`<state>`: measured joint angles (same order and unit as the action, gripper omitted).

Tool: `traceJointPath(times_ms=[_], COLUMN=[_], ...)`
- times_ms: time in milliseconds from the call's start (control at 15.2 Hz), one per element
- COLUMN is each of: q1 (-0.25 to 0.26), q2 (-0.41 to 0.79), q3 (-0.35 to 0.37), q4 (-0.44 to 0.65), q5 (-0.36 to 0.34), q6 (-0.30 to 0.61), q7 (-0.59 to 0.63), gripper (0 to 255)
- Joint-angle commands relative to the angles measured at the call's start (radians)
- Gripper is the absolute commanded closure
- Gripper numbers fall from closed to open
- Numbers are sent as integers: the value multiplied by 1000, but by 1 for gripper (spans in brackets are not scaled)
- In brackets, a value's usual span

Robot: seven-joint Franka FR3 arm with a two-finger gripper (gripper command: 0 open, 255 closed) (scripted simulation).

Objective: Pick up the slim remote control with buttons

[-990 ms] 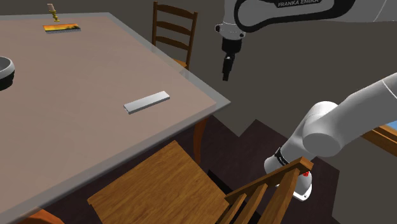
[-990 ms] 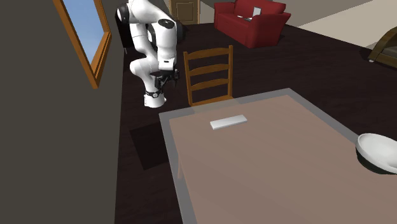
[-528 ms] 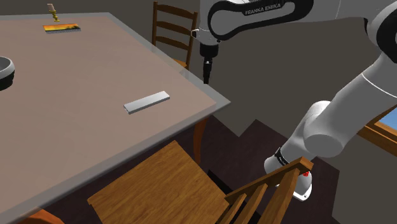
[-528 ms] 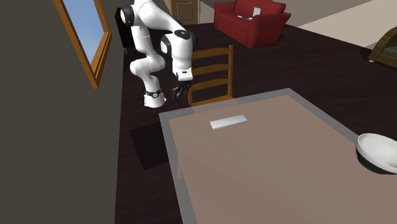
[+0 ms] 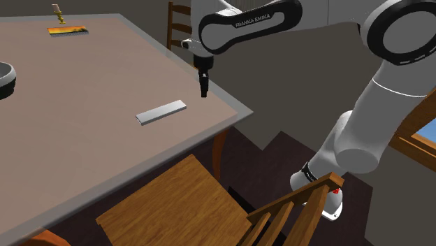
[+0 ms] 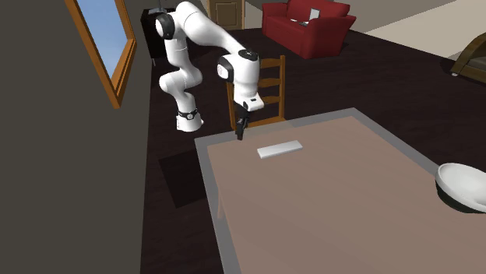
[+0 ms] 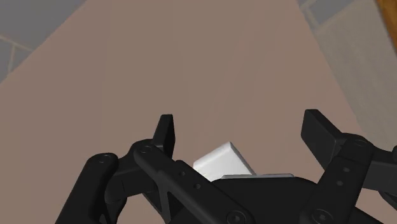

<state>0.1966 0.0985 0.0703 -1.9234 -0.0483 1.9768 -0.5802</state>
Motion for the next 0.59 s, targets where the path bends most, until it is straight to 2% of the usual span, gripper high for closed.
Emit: traceJointPath(times_ms=[0, 528], q1=[12, 71], q2=[62, 294], q3=[13, 73], q4=[59, 300], q5=[-3, -33], q6=[12, 34], q7=[-34, -149], gripper=[0, 0])
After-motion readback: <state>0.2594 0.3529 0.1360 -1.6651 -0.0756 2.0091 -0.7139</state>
